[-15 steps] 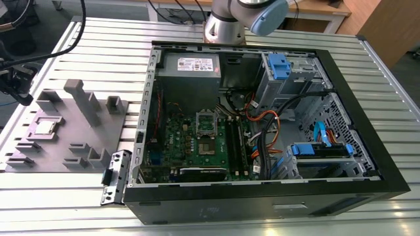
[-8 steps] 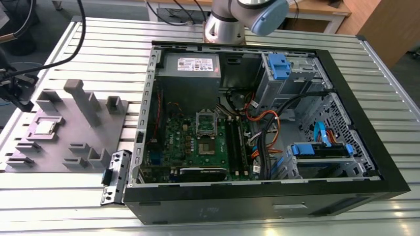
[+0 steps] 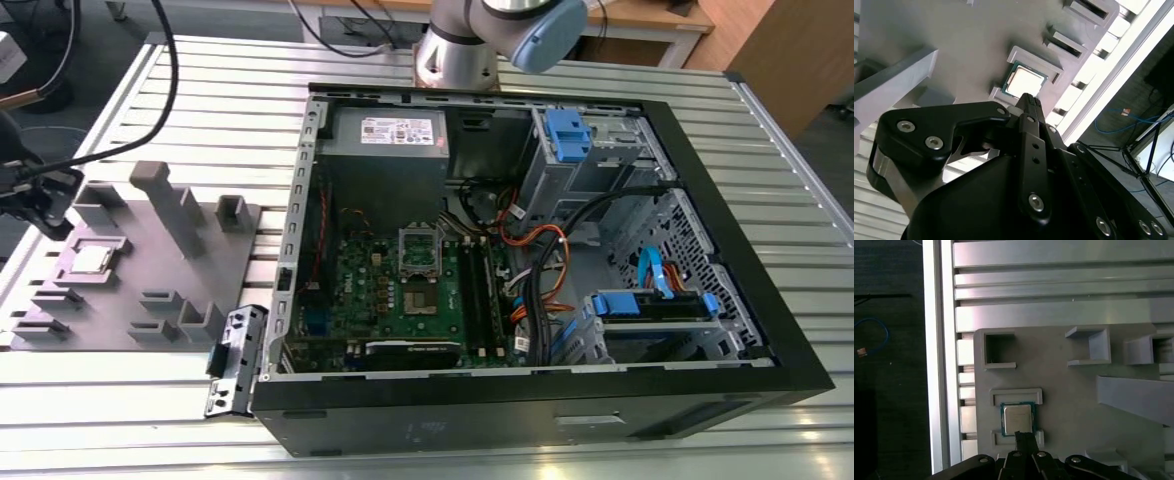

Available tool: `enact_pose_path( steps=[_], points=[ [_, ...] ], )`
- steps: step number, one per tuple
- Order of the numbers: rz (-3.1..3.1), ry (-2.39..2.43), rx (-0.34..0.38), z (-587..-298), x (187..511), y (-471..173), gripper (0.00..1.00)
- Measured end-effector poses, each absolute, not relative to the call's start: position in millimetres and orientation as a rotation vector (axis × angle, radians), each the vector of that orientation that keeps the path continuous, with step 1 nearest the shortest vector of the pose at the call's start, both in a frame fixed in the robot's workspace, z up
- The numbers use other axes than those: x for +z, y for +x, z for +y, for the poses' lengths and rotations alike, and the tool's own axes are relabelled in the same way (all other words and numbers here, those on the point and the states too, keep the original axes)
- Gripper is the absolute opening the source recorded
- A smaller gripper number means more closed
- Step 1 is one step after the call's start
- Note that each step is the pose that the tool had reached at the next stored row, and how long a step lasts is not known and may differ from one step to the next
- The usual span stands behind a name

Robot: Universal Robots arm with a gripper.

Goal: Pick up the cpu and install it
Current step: 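Reach for the cpu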

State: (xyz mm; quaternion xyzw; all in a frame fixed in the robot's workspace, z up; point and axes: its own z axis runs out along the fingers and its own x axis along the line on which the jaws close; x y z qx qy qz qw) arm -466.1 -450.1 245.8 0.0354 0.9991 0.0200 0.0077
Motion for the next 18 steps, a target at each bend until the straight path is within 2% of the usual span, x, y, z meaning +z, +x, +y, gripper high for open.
enact_pose_path(
  steps=[18],
  points=[
    [3.134, 0.110, 0.062, -450, 220, -463, 0.11]
  ],
)
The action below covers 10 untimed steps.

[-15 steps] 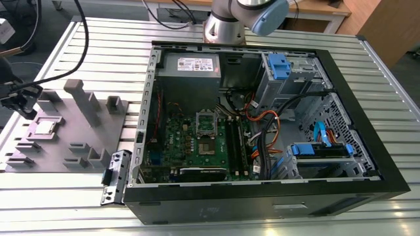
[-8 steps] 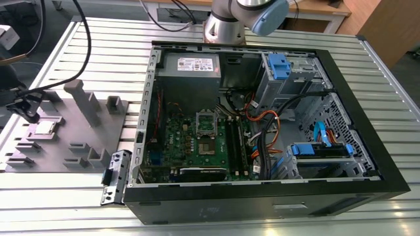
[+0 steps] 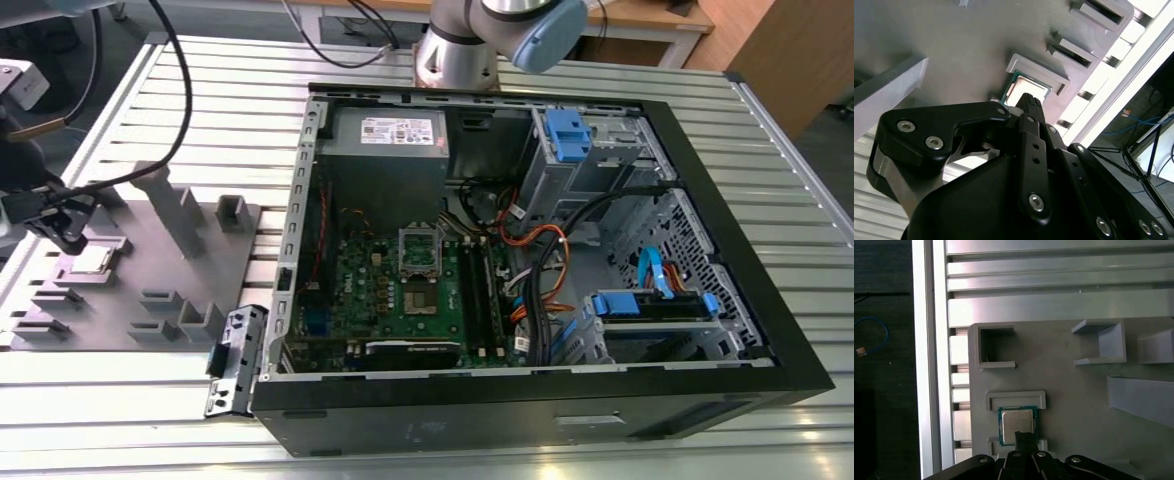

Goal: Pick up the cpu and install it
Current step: 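Reach for the cpu, then pick up the cpu and move it towards the insertion slot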

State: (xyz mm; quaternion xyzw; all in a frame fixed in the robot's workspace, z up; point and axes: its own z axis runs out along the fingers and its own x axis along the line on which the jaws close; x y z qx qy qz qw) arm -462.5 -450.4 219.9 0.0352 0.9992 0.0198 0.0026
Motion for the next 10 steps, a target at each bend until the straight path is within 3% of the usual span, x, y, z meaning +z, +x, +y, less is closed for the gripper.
enact_pose_path(
  steps=[10],
  points=[
    [3.134, 0.110, 0.062, -450.5, 217.6, -462.3, 0.11]
  ],
)
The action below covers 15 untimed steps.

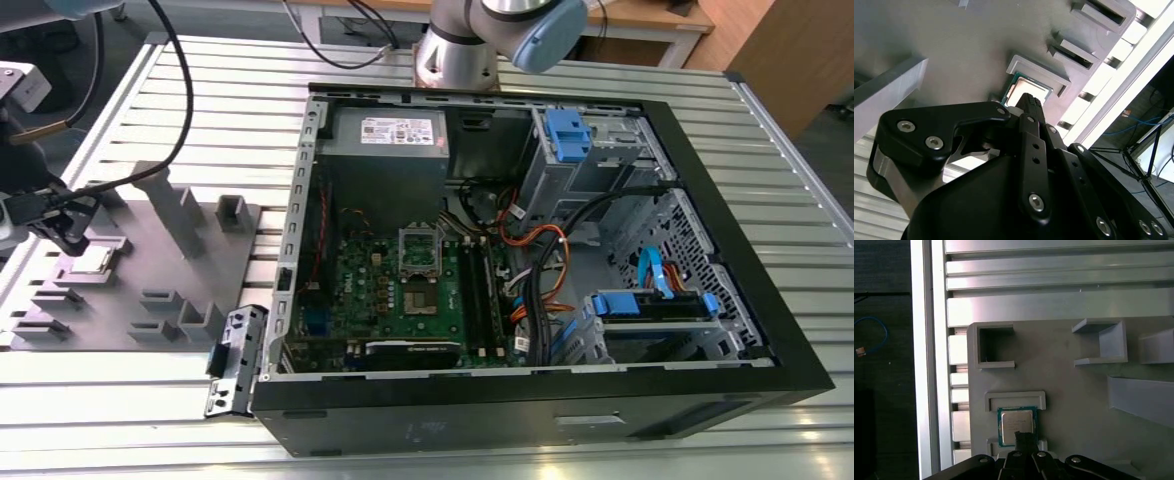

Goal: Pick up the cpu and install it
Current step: 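Pick up the cpu and move it towards the insertion slot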

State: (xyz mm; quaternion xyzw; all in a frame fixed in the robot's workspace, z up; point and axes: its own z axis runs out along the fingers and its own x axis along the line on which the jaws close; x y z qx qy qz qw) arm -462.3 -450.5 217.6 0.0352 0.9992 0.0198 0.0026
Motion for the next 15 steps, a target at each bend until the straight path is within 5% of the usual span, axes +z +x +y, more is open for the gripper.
enact_pose_path(
  steps=[8, 15],
  points=[
    [3.134, 0.110, 0.062, -450.5, 217.5, -462.3, 0.11],
    [3.134, 0.110, 0.062, -450.5, 217.4, -462.3, 0.41]
  ],
)
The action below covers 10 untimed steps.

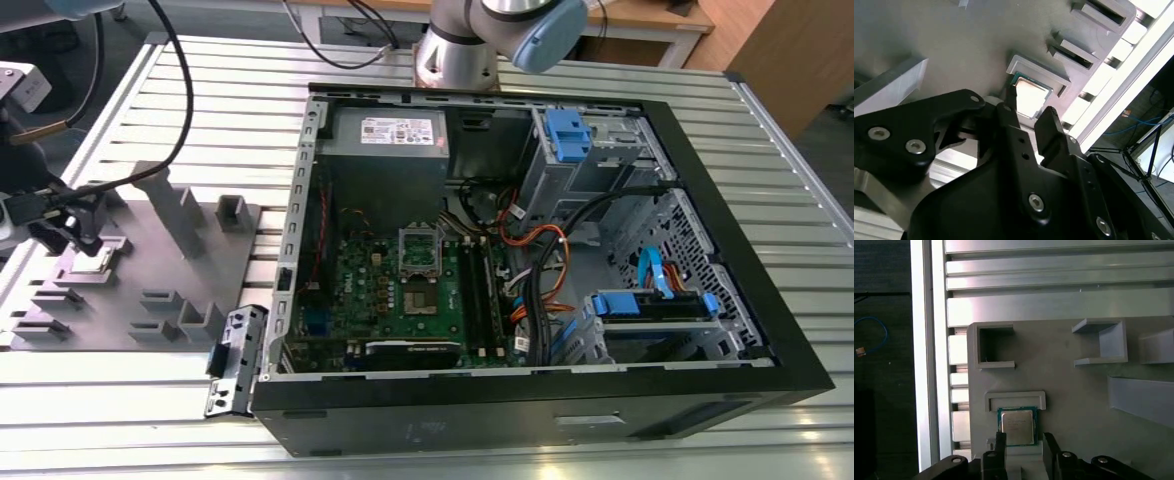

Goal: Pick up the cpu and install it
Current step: 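Pick up the cpu and move it towards the insertion slot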

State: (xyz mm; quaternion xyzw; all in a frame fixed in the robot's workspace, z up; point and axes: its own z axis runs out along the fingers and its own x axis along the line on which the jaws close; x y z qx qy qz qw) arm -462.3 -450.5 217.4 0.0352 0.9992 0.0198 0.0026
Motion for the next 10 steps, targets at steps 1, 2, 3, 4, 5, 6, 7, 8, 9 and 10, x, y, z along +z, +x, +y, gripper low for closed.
enact_pose_path(
  steps=[1, 2, 3, 4, 5, 6, 7, 8, 9, 10],
  points=[
    [3.134, 0.110, 0.062, -450.5, 217.4, -462.3, 0.41],
    [3.134, 0.110, 0.062, -450.5, 217.4, -462.3, 0.47],
    [3.134, 0.110, 0.062, -450.5, 217.4, -462.3, 0.53],
    [3.134, 0.110, 0.062, -450.5, 217.3, -462.3, 0.53],
    [3.134, 0.110, 0.062, -450.5, 217.3, -462.3, 0.58],
    [3.134, 0.110, 0.062, -450.5, 217.3, -462.3, 0.58],
    [3.134, 0.110, 0.062, -450.5, 217.3, -462.3, 0.65],
    [3.134, 0.110, 0.062, -450.5, 217.3, -462.3, 0.65],
    [3.134, 0.110, 0.062, -450.5, 216.8, -462.3, 0.65],
    [3.133, 0.110, 0.062, -450.4, 215.1, -462.2, 0.65]
  ],
)
